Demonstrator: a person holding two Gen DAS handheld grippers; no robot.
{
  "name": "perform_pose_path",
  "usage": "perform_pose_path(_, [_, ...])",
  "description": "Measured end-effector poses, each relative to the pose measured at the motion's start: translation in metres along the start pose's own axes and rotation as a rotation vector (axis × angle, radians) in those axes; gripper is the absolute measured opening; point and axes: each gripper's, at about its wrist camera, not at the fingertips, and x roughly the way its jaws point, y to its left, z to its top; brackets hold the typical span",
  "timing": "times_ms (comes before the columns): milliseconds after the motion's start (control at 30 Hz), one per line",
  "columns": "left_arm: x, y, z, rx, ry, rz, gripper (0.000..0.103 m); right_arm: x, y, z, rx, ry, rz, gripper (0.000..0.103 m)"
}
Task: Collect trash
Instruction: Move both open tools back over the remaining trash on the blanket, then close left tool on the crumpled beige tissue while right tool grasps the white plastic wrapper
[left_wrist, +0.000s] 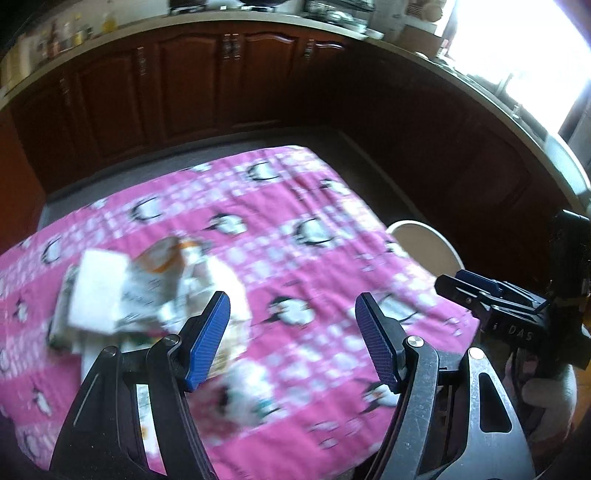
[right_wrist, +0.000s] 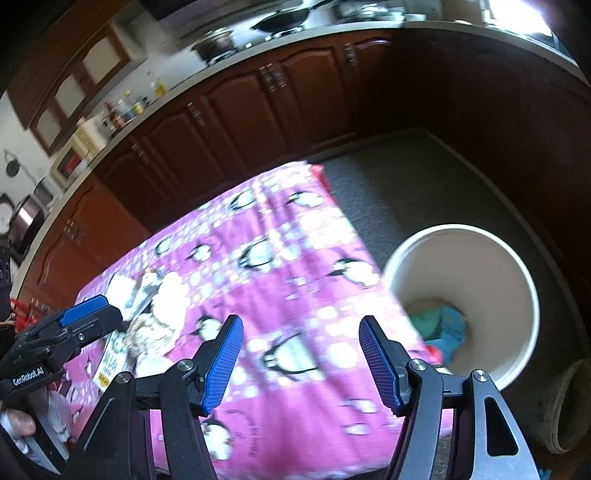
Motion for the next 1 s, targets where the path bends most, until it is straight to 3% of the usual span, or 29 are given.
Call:
perform_pose_path(367, [-0.017, 0.063, -0.031, -0.089, -0.021, 0.107, 0.07, 0.023, 0.055, -0.012, -0.092, 0.056, 0.054, 0.063])
perform_pose_path(733, [-0.02, 0.085, -0.049, -0.14, -0.01, 0.103, 0.07, 0.038, 0.092, -0.027, -0.15, 0.112, 0.093, 0.065])
perform_pose_path(1000, [-0.025, 0.102, -0.055, -0.18, -0.005, 0.105, 0.07, 0.066, 0.125, -0.043, -0.189, 0.202, 0.174, 0.065])
